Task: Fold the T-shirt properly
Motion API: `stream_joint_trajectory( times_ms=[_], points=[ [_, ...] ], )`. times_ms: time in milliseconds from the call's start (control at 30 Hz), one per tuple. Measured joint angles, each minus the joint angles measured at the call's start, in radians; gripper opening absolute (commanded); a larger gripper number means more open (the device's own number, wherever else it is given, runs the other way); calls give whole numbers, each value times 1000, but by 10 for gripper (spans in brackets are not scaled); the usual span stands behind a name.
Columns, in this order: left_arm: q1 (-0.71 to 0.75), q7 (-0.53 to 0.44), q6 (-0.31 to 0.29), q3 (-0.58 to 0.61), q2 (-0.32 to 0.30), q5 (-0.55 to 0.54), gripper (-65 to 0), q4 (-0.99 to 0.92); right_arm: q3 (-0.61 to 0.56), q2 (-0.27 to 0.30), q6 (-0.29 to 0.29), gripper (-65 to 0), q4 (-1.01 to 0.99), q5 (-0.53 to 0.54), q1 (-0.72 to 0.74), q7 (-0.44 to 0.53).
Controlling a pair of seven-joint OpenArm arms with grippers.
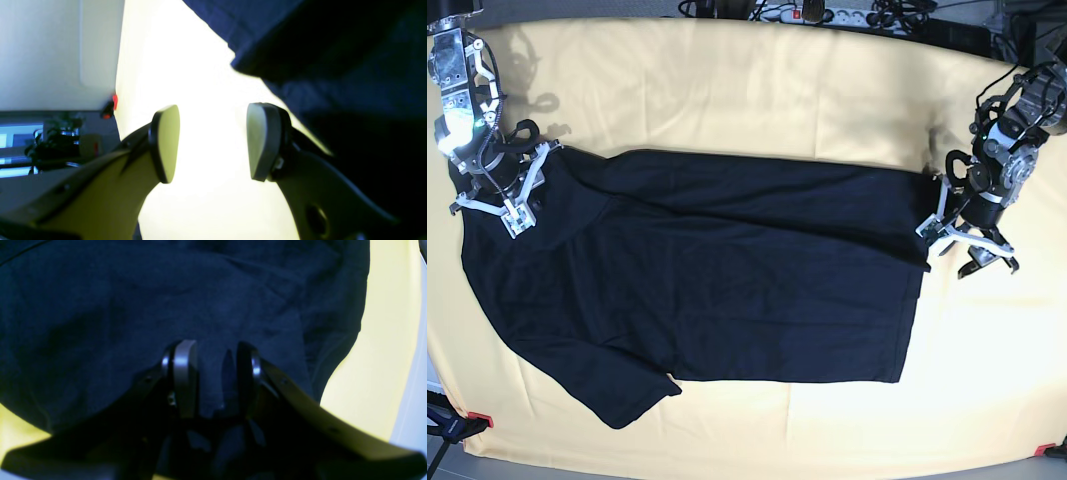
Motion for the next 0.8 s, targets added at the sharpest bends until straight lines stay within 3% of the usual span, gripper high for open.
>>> stream_joint_trajectory(
  times_ms=[100, 133, 267, 500, 600, 700, 800],
  points=[
    [1, 18, -6, 0, -19, -64, -321, 104, 0, 0, 0, -403, 36, -5, -2, -48],
    [0, 29, -32, 0, -32, -72, -321, 142, 0, 1, 0, -389, 63, -5, -3, -69],
    [14, 68, -204, 0, -103, -146, -321, 287, 0, 2, 29, -377, 168, 12, -2, -149],
    [97, 57, -443, 0, -213, -116, -321, 306, 1, 14, 42, -377, 209, 39, -98, -180],
    [137, -26, -494, 0, -212, -66, -321, 278, 1, 14, 32, -377, 212, 39, -123, -176],
    [159, -130, -494, 0, -200, 15, -321, 238, 1, 14, 4, -377, 212, 38, -143, -177],
    [159, -145, -493, 0, -171, 60, -321, 178, 1, 14, 4, -377, 212, 37, -153, -177]
  ],
)
